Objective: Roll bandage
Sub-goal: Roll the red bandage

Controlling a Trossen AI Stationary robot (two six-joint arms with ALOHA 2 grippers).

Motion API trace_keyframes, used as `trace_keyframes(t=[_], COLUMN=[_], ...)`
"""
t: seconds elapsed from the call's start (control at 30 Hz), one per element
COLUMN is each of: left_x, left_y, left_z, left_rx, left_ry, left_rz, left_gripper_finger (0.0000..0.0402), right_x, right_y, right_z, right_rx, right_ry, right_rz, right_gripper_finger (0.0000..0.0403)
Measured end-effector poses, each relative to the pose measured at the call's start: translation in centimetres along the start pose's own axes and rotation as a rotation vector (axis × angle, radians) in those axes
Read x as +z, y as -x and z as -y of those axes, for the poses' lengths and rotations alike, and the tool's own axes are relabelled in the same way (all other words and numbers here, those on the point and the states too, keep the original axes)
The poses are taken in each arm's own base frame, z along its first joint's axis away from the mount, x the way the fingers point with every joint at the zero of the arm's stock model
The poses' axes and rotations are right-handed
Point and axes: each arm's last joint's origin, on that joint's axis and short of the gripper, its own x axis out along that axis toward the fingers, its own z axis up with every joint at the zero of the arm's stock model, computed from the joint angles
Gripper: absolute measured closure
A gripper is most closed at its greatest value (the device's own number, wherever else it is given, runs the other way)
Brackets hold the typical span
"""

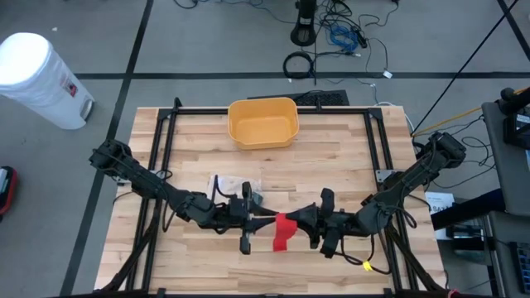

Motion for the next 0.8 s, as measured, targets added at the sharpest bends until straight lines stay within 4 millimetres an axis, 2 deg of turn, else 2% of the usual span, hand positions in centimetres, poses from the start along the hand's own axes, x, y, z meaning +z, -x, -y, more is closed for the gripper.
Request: trace_keyframes(t=[0.3,0.67,0.8], left_x=[0.0,0.0,0.0], left_y=[0.0,0.0,0.0], left_z=[0.0,-0.1,0.0], left_rx=[0.007,0.01,0.01], left_ry=[-0.01,-0.011,-0.011], left_rz=[0.001,0.002,0.002], left_gripper_finger=[0.0379,0.0381,0.0381], right_x=[0.0,0.8,1.4], right_y=[0.0,0.9,1.5], right_z=[0.0,0.0,0.2], right_rx=[-0.004,-0.046,-0.073], right_ry=[0.031,0.01,0.034], right_rz=[-0.013,-0.074,-0.147], right_gripper_finger=[0.0342,0.0245,0.0221])
